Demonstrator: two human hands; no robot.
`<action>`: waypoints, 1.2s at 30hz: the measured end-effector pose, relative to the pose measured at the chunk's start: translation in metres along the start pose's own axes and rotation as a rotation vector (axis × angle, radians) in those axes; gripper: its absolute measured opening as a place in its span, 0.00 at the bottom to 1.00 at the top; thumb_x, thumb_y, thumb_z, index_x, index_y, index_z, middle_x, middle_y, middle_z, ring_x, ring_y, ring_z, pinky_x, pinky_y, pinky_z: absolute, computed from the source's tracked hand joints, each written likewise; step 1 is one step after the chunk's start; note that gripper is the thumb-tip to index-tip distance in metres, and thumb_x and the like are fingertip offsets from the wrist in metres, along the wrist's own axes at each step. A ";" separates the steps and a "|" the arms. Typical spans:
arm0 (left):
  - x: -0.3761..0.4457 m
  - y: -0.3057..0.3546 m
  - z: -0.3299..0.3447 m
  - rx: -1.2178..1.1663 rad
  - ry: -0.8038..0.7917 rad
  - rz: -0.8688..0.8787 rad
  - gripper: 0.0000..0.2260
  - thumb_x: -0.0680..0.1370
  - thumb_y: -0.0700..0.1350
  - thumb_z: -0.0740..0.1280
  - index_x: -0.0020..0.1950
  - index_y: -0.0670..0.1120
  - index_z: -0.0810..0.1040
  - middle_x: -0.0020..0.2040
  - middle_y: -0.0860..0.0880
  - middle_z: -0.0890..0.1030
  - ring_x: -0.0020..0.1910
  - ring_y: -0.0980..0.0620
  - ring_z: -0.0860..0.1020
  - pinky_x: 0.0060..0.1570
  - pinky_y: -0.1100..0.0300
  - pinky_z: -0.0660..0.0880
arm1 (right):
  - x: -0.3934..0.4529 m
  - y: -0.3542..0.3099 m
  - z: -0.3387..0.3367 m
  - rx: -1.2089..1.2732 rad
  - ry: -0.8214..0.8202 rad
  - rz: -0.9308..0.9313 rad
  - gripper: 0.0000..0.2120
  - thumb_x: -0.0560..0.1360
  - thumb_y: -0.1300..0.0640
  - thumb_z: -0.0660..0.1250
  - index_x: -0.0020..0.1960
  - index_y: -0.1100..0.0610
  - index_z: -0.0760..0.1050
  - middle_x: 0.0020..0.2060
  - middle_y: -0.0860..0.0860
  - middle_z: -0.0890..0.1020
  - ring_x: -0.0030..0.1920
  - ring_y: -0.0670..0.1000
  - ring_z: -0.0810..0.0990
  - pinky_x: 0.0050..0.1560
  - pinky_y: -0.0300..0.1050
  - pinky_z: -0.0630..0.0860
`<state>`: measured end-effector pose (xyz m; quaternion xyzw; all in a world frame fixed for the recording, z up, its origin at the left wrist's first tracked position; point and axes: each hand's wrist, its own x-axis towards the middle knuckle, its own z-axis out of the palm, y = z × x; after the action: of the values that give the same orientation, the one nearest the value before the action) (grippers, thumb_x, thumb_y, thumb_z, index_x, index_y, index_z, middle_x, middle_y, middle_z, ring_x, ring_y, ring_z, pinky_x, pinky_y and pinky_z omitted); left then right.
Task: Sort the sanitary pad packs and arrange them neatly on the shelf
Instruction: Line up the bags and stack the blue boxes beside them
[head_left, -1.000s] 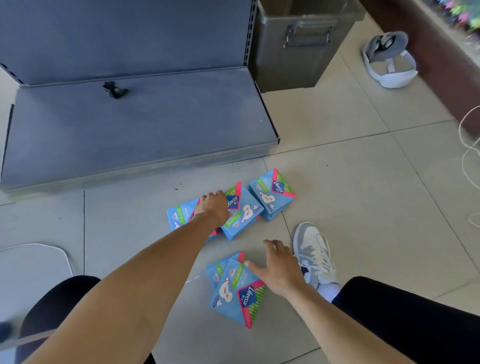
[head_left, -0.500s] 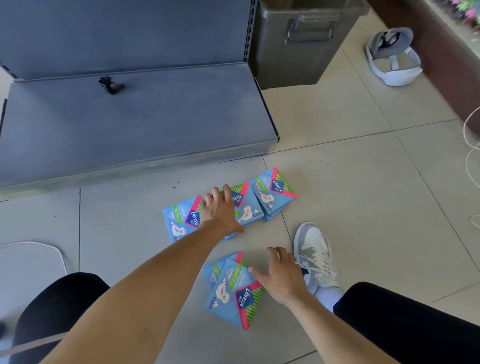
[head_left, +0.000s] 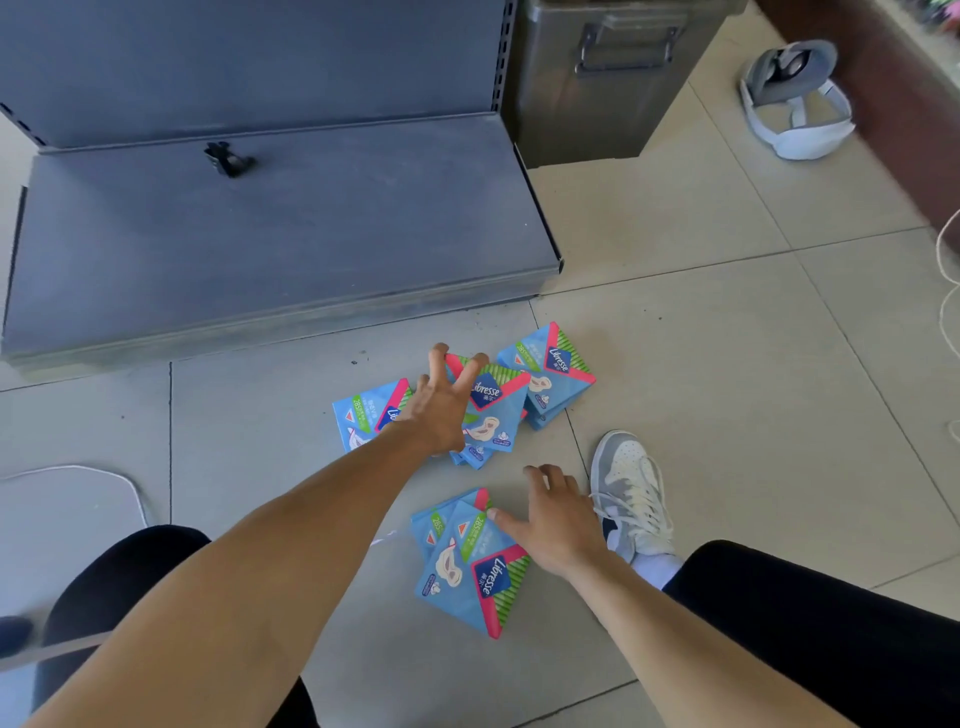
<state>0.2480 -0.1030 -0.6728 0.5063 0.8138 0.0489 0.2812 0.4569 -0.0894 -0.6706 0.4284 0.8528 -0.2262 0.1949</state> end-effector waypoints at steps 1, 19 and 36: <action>-0.002 0.000 -0.001 -0.049 -0.027 0.005 0.53 0.60 0.40 0.82 0.74 0.59 0.52 0.71 0.43 0.51 0.56 0.41 0.75 0.45 0.54 0.78 | -0.001 -0.001 0.000 0.006 -0.002 -0.001 0.37 0.74 0.30 0.58 0.73 0.55 0.62 0.69 0.53 0.68 0.68 0.55 0.67 0.62 0.51 0.71; -0.077 -0.069 0.006 -1.609 -0.170 -0.427 0.22 0.73 0.29 0.69 0.65 0.39 0.71 0.58 0.41 0.81 0.53 0.43 0.81 0.46 0.52 0.82 | -0.009 -0.019 0.015 0.015 -0.342 -0.050 0.40 0.60 0.36 0.77 0.64 0.52 0.67 0.58 0.51 0.75 0.59 0.54 0.76 0.51 0.47 0.73; -0.131 -0.107 -0.069 -1.668 0.056 -0.323 0.11 0.76 0.30 0.65 0.57 0.38 0.75 0.49 0.43 0.84 0.45 0.46 0.84 0.42 0.55 0.82 | 0.012 -0.045 -0.111 0.834 -0.466 -0.075 0.25 0.61 0.54 0.82 0.56 0.56 0.80 0.51 0.54 0.86 0.51 0.53 0.85 0.52 0.47 0.81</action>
<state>0.1712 -0.2520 -0.6005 0.0094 0.5802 0.6047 0.5456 0.3983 -0.0439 -0.5756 0.3769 0.6377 -0.6461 0.1840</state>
